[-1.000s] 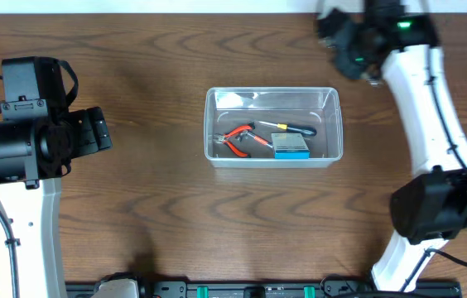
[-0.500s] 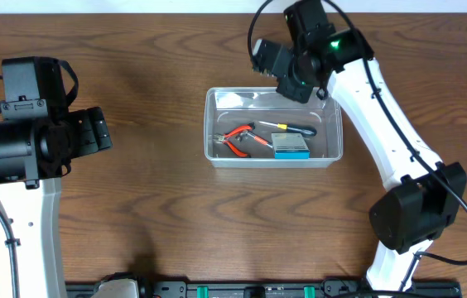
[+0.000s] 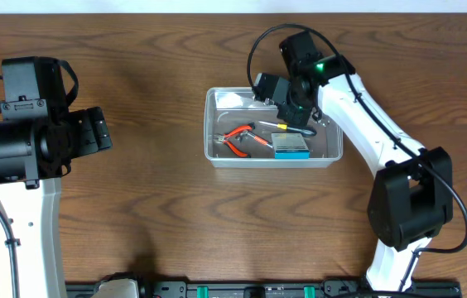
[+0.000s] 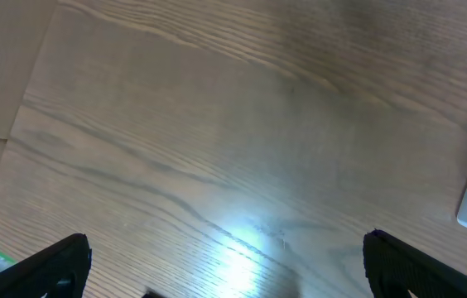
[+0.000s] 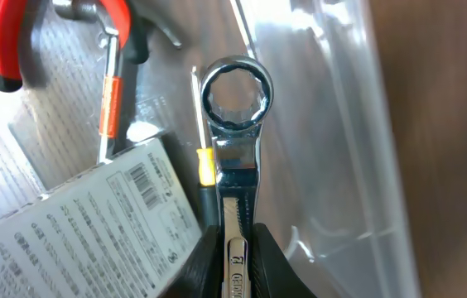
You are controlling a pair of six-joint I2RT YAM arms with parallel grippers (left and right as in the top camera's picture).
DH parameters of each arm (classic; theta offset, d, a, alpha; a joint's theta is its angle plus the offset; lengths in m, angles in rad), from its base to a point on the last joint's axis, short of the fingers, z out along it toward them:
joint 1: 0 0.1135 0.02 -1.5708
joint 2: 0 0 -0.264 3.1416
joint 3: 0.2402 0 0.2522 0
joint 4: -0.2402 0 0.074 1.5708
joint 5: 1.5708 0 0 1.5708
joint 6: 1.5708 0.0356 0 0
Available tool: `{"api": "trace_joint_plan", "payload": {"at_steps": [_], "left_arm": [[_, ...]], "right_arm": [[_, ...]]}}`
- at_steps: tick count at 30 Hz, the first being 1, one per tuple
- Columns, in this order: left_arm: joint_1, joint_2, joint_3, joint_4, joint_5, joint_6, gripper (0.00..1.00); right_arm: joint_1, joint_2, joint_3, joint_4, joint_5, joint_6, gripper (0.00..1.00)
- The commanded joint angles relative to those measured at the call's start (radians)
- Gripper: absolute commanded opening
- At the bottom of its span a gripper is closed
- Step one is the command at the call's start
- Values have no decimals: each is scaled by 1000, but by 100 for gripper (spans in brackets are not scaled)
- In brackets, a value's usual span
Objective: Pack container
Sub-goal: 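Lift the wrench and carry it left over the container, then lower the wrench into the container and open the right gripper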
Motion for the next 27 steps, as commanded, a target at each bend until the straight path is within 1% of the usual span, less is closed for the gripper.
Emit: {"api": "trace_joint_plan", "payload": {"at_steps": [1,6,9,11,13,14,16,17,18,19,23,27], "left_arm": [[5,2,5,-1,-8,-9,98],[5,2,5,-1,-8,-9,98],[5,1,5,-1,-8,-9,98],[5,2,5,-1,-8,-9,98],[5,1,5,-1,-8,-9,98],[5,1,5,-1,-8,-9,98],[5,2,5,-1,-8,-9,98],[5,1,5,-1,-8,-9,98],[5,1,5,-1,-8,-9,98],[5,1,5,-1,-8,-9,98],[5,1,5,-1,-8,-9,98],[5,1,5,-1,-8,-9,98]], "right_arm": [[2,0,-36,17,-26,-8,7],[2,0,-61,28,-26,-7,18],[2,0,-61,36,-26,-7,27],[2,0,-61,47,-25,-7,29],[2,0,-61,66,-26,-6,34],[2,0,-60,74,-26,-6,38],[4,-1,-46,83,-25,19,52],[4,-1,-31,83,-25,47,63],[4,-1,-14,82,-25,73,77],[3,-2,12,78,-22,111,98],[-5,-8,131,43,14,270,99],[-29,-32,269,-12,97,428,99]]}}
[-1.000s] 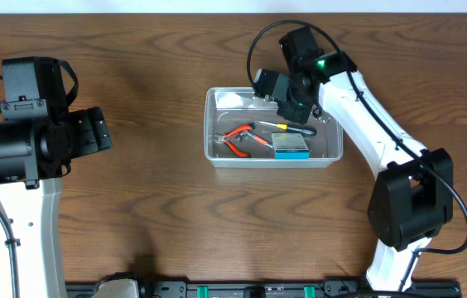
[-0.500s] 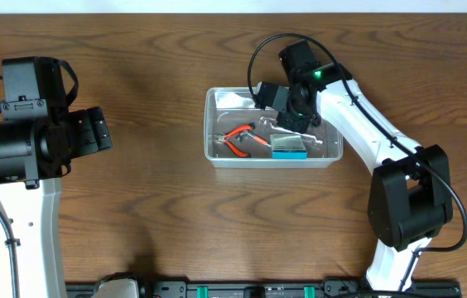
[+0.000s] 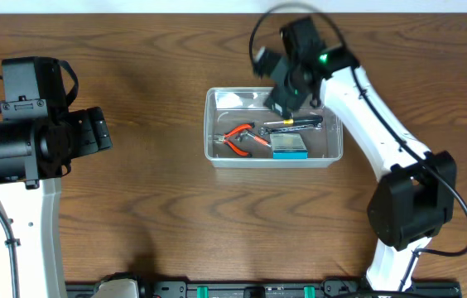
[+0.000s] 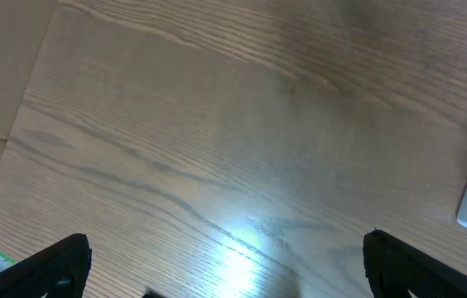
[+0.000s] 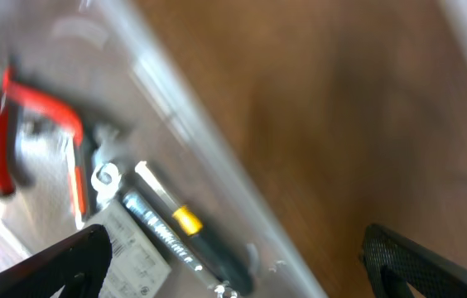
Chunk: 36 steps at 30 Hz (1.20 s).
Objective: Pack container
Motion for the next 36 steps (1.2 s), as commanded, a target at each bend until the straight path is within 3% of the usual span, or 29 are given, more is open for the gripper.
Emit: {"api": "trace_joint_plan", "payload": {"at_steps": [1,7,15,21,29,36], "left_arm": [[5,1,5,-1,-8,-9,98],[5,1,5,-1,-8,-9,98],[5,1,5,-1,-8,-9,98],[5,2,5,-1,-8,-9,98],[5,2,5,-1,-8,-9,98],[5,2,5,-1,-8,-9,98]], "right_arm": [[-32,-48,121,-35,101,213,99],[-111,-185,235,-114,200,359,99],[-338,-433,234,-278,190,490,99],[-414,-610,203,-417,191,534,99],[-414,-990,-145,-322,111,566,99],[-414,-1390,-537,10,-138,621,99]]}}
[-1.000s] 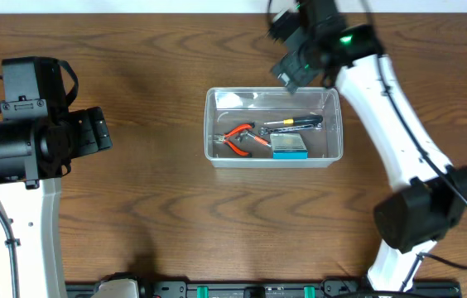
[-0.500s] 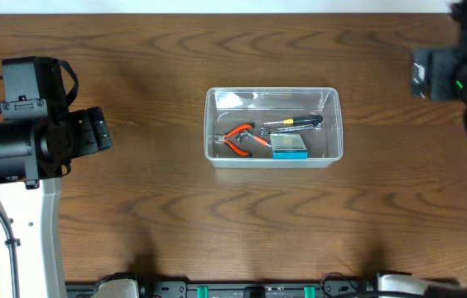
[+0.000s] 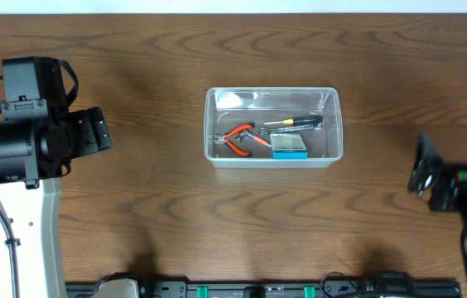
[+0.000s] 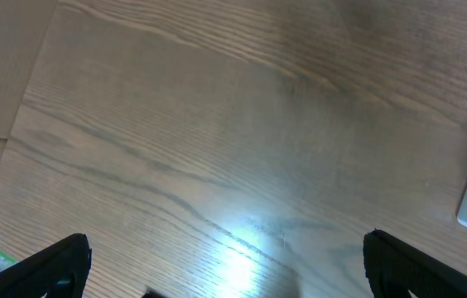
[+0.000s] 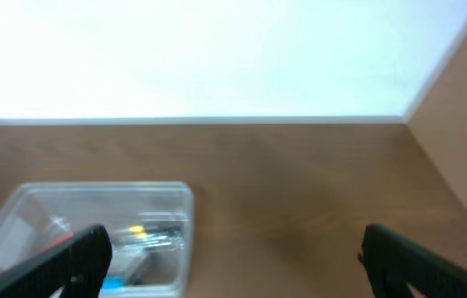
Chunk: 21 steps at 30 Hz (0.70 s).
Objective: Pack container
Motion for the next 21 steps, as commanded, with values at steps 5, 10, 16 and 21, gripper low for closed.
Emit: {"api": "trace_joint_plan", "payload": {"at_steps": [5,10,16,21], "left_arm": [[5,1,5,0,-8,-9,98],[5,1,5,0,-8,-9,98],[5,1,5,0,-8,-9,98],[5,2,5,0,-8,-9,98]], "right_arm": [[-6,-327,-274,168,-140,39,99],[-6,-407,-329,137,-152,40,99],[-6,-407,-330,84,-204,51,99],[-6,-407,-330,100,-158,34,99]]}}
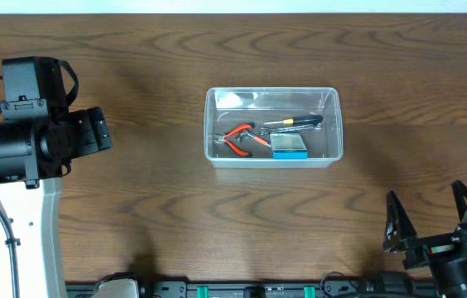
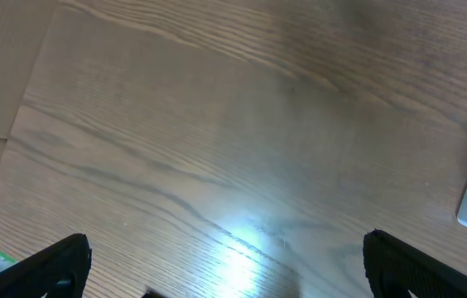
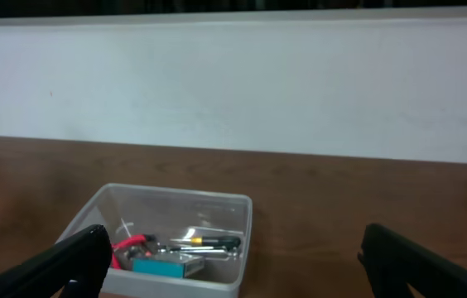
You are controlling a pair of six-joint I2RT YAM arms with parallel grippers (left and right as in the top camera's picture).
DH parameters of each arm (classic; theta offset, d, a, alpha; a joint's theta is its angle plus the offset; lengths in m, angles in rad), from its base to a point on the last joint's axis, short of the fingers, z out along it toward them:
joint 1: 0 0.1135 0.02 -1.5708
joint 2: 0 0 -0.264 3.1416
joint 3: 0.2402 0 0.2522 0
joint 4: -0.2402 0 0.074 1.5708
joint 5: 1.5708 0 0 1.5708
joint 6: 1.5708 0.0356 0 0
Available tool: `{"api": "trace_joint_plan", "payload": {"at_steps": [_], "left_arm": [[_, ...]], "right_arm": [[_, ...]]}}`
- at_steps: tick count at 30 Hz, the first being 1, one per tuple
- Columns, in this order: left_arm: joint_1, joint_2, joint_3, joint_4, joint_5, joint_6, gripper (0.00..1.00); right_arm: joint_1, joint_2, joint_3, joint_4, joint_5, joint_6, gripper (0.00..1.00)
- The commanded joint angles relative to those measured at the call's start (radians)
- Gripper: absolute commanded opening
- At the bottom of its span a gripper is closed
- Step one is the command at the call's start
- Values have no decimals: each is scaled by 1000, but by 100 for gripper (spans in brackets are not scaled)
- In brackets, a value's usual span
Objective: Pack container
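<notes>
A clear plastic container (image 1: pixel 214 157) sits mid-table. Inside lie red-handled pliers (image 1: pixel 238 137), a screwdriver with a black and yellow handle (image 1: pixel 296 122), a wrench beside it, and a blue and white box (image 1: pixel 290 146). In the right wrist view the container (image 3: pixel 236 248) shows ahead with the same items. My right gripper (image 1: pixel 432 217) stands open and empty at the front right corner, well away from the container. My left gripper (image 2: pixel 226 265) hangs open over bare wood at the left, holding nothing.
The container's edge shows at the right of the left wrist view. A green scrap peeks in at that view's lower left. A white wall (image 3: pixel 233 83) runs behind the table's far edge.
My right arm has drawn back further toward the front right corner and now faces the container from farther off. The left arm and the container's contents are unchanged.
My right gripper was shut on the wrench inside the container. Then it was open above the container's back edge, with the wrench lying by the screwdriver. After that it stood off at the right, and now it is at the front right corner.
</notes>
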Motion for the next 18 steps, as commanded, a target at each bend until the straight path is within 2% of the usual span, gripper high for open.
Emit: {"api": "trace_joint_plan", "payload": {"at_steps": [1,13,18], "left_arm": [[5,1,5,0,-8,-9,98],[5,1,5,0,-8,-9,98],[5,2,5,0,-8,-9,98]], "right_arm": [[-6,-1,1,-6,28,-2,99],[-6,-4,-20,-42,72,-2,99],[-4,-83,-103,7,73,-2,99]]}}
